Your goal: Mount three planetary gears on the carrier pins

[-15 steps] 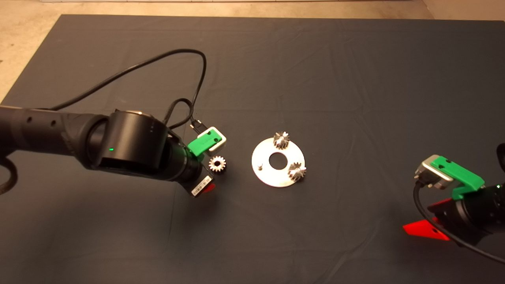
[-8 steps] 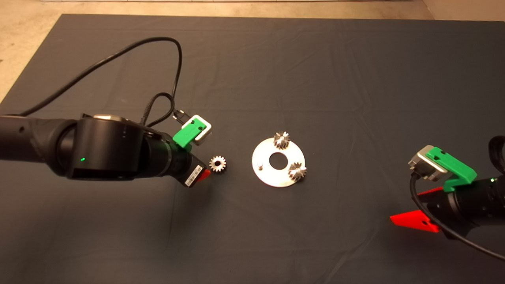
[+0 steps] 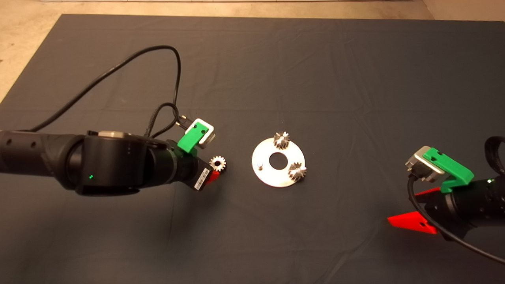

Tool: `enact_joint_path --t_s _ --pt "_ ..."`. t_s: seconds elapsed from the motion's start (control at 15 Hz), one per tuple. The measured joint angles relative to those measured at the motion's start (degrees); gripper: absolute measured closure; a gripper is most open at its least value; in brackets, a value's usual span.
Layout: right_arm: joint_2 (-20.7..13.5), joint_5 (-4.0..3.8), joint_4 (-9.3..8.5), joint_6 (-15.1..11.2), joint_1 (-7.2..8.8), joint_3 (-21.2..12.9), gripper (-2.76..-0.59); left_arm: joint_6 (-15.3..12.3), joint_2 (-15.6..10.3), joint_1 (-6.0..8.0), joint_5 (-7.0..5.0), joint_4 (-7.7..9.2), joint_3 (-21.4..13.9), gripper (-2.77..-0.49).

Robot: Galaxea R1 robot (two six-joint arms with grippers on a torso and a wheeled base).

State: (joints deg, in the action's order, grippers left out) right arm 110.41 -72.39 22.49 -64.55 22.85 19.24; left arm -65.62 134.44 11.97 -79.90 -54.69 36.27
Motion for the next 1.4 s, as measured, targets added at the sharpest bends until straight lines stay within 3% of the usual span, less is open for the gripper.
enact_joint_path --t_s 0.2,0.6,1.0,1.13,1.4 --pt "0.09 0.01 0.0 0.0 0.0 0.0 -2.02 -0.17 1.97 -1.77 0.33 -0.79 0.01 -2.06" --pt "0.09 0.01 0.0 0.0 0.0 0.0 -2.02 -0.15 1.78 -1.94 0.21 -3.85 0.17 -2.06" --pt "0.04 0.45 0.0 0.0 0.0 -0.02 -2.02 0.27 1.89 -2.52 0.32 -3.89 1.74 -2.06" --pt "0.04 0.55 0.0 0.0 0.0 -0.02 -2.02 1.24 2.37 -2.91 1.45 -3.96 3.73 -2.06" --pt "-0.16 0.57 0.0 0.0 0.0 -0.06 -2.02 3.42 4.01 -3.38 2.22 -3.89 6.0 -2.06"
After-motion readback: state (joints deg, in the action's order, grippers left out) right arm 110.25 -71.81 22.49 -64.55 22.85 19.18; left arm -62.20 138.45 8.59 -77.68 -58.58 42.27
